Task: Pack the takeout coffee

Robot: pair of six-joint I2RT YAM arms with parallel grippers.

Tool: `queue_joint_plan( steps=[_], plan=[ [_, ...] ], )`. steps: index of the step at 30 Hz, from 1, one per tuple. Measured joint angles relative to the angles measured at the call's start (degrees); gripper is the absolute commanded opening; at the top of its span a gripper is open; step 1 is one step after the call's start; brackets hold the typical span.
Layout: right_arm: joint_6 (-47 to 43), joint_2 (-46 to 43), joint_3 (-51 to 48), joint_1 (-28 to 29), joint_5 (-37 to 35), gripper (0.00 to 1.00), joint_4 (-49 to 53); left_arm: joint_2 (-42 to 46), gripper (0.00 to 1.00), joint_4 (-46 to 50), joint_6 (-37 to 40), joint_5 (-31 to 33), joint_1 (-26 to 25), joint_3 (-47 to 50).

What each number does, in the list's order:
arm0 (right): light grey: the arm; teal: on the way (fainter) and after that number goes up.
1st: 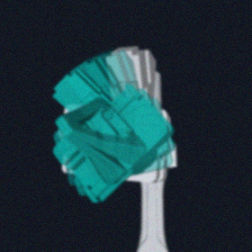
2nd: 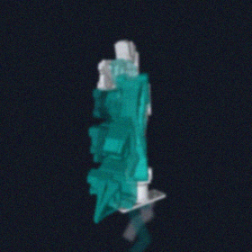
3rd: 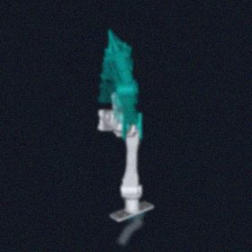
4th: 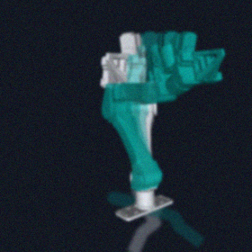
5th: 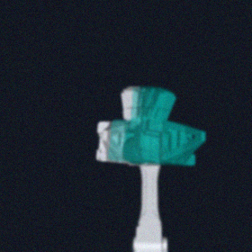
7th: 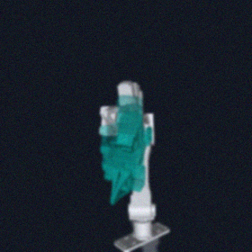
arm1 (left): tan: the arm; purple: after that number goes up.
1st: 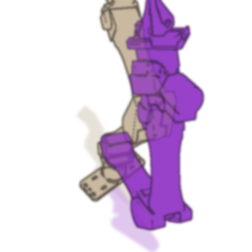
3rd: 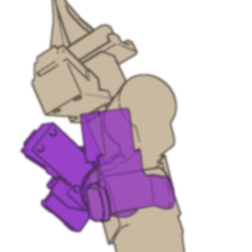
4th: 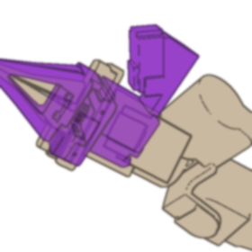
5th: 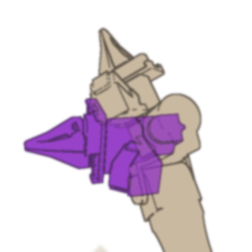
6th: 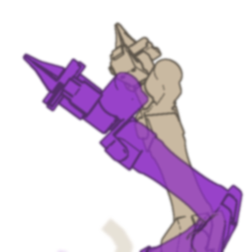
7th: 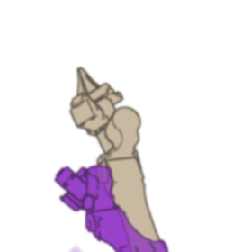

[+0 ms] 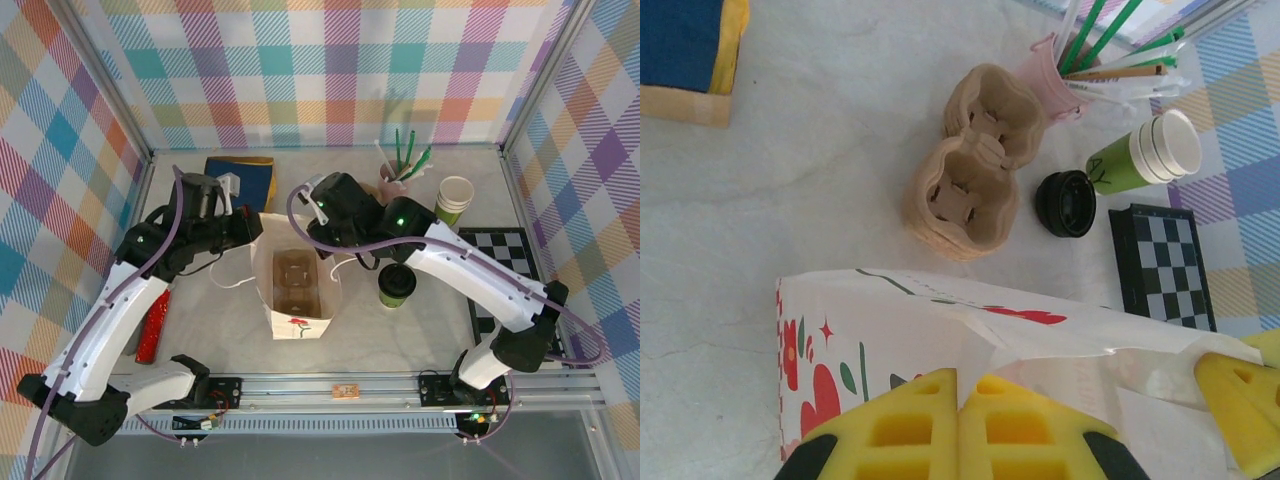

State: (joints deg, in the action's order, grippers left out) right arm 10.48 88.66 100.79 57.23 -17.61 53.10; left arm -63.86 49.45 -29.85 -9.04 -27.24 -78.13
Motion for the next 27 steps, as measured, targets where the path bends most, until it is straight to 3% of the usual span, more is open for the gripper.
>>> queue_joint_plan(
  steps=[5, 12, 17, 21, 27],
  plan=[
    [0.7, 0.37, -0.33, -2.54, 3.19, 0.11, 0.02, -1.33, 0.07, -0.11, -0.7, -0.55, -0.09, 0.55],
    [0.55, 3.3, -0.31, -3.98, 4.81, 0.26, 0.26, -2.12, 0.16, -1.2, -1.07, -0.61, -0.11, 2.86],
    [0.02, 4.48, -0.31, -4.37, 4.68, 0.36, 0.63, -3.45, 0.36, -2.69, -1.75, -0.98, -0.11, 3.54],
    [-0.74, 5.29, 0.83, -4.42, 4.66, 0.51, 1.62, -3.85, 0.55, -3.02, -1.62, -0.83, -0.11, 3.3],
    [-2.49, 7.74, 6.69, -4.81, 4.17, 0.49, 2.82, -6.03, 0.65, -1.18, 0.66, 1.01, -0.11, -2.56]
  ],
)
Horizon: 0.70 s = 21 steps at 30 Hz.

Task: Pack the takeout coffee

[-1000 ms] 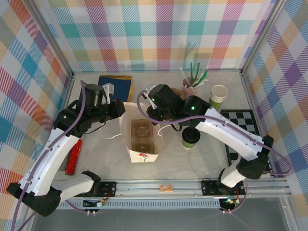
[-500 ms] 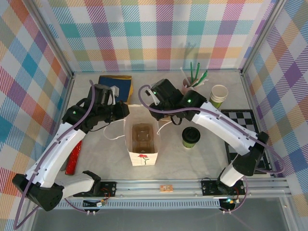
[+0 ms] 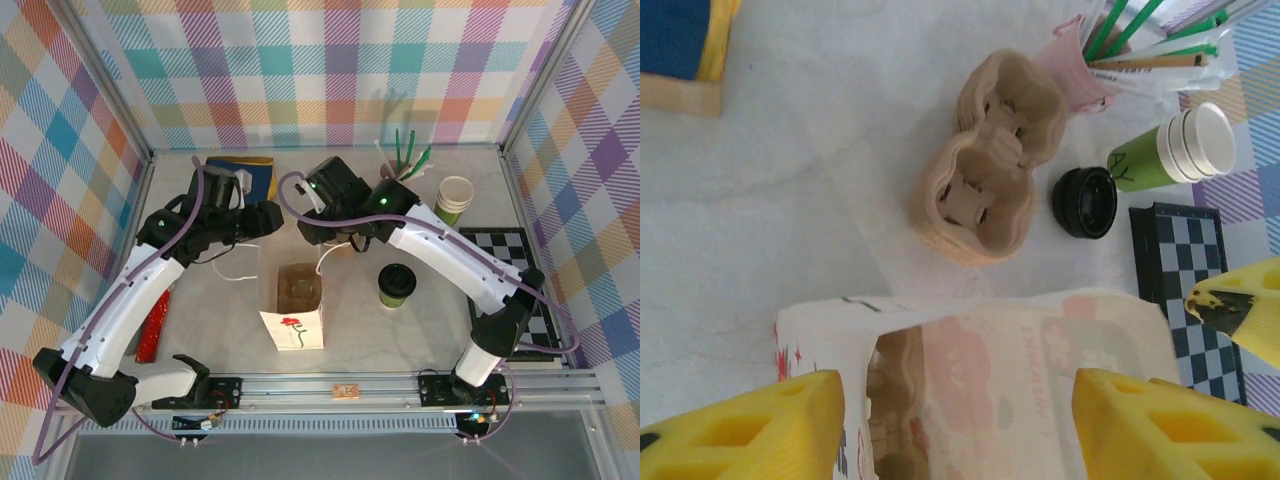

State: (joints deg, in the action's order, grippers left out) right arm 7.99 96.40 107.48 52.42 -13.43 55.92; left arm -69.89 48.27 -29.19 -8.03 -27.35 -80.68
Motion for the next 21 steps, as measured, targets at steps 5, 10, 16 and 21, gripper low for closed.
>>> queue_joint_plan(
  steps=[5, 10, 16, 21],
  plan=[
    [-1.16, 1.97, 5.2, -0.57, -0.46, 0.51, 1.95, -1.77, 0.7, 3.54, 3.23, 3.5, 0.07, -8.15],
    [-1.99, 2.1, 9.92, -0.72, -1.84, 0.77, 4.7, -0.7, 0.72, 5.88, 5.84, 5.07, 3.72, -11.93],
    [-3.21, -3.65, 10.05, -1.51, -4.87, 0.99, 7.65, 7.08, 0.79, 5.86, 5.92, -2.19, 18.64, -3.34],
    [-1.6, -13.29, 4.52, -4.33, -5.25, 0.99, 8.72, 11.47, 0.9, 8.59, 6.64, -9.11, 20.37, 1.6]
  ],
)
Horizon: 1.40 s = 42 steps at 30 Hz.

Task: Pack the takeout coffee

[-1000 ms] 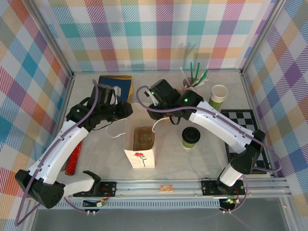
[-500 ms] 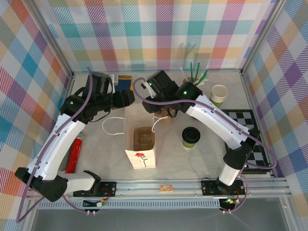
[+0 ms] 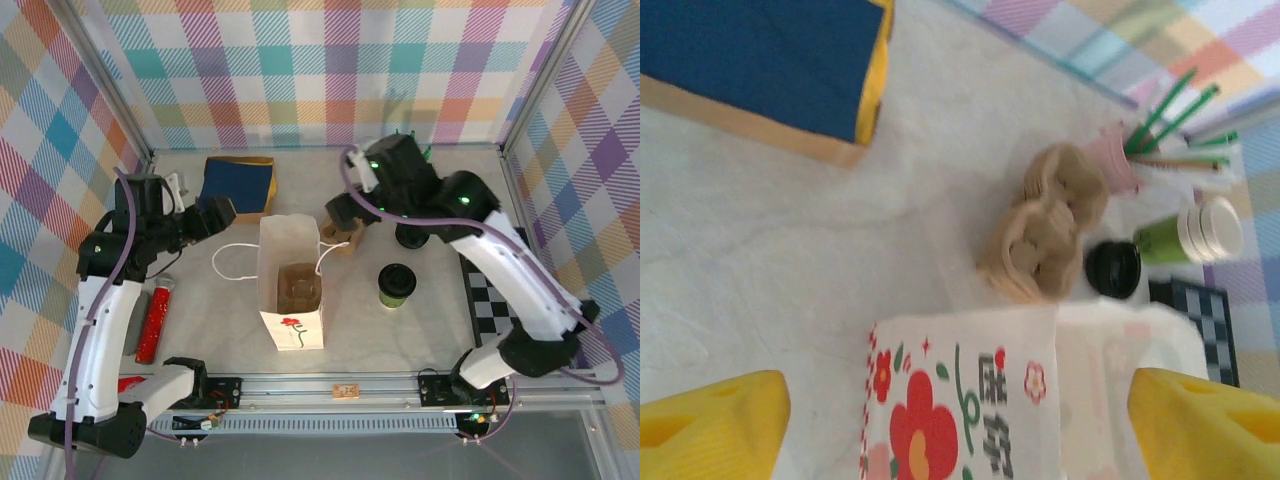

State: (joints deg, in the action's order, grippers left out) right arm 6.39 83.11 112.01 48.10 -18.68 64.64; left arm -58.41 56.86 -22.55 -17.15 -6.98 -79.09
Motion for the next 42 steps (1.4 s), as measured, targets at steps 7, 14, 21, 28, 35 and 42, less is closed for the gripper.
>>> queue_joint_plan(
  steps=[7, 14, 21, 28, 35, 42],
  plan=[
    [3.69, -9.38, -13.77, -2.6, -0.13, 0.99, -0.04, 11.04, 0.88, 2.05, -2.25, -1.33, 1.33, 9.94],
    [5.73, -12.15, -20.72, -4.48, -0.55, 0.99, -0.04, 17.0, 0.79, -1.95, -10.43, -3.39, 8.96, 25.05],
    [6.71, -17.88, -23.91, -5.4, -1.84, 0.99, -0.37, 16.65, 0.75, -4.26, -12.76, -4.33, 13.55, 29.18],
    [6.71, -18.82, -25.99, -5.77, -1.88, 0.99, -1.01, 18.32, 0.8, -4.04, -11.74, -8.61, 13.55, 21.53],
    [6.71, -16.85, -24.92, -5.77, -1.49, 0.99, -2.14, 14.78, 0.93, -2.38, -8.28, -12.04, 12.0, 10.43],
    [7.02, -16.57, -24.04, -5.77, -0.79, 0.99, -2.25, 15.04, 0.9, 0.13, -9.18, -2.47, 12.07, 7.91]
  ],
)
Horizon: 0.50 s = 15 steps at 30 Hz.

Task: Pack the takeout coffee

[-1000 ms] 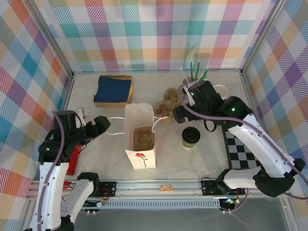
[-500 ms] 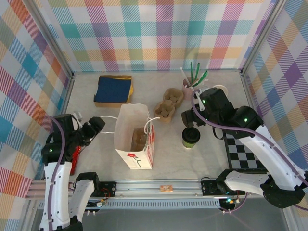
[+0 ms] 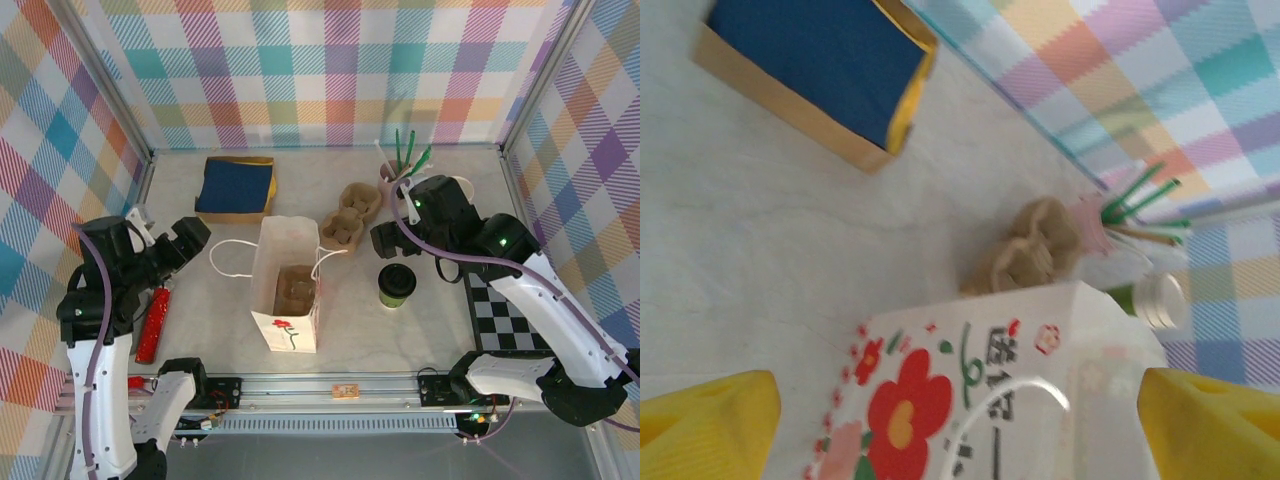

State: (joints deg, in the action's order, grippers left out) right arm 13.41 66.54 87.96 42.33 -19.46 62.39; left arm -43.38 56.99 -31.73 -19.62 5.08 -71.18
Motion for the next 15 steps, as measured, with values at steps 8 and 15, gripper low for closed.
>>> queue_joint_plan(
  steps=[8, 15],
  plan=[
    [0.81, -1.4, -0.42, 0.0, 0.02, 0.99, 0.07, -2.95, 0.78, -7.54, -8.04, 4.57, 4.48, 8.63],
    [1.2, -2.99, -4.17, 0.0, -0.28, 0.99, 0.07, -4.02, 0.63, -10.97, -10.86, 5.73, 8.13, 23.45]
  ],
)
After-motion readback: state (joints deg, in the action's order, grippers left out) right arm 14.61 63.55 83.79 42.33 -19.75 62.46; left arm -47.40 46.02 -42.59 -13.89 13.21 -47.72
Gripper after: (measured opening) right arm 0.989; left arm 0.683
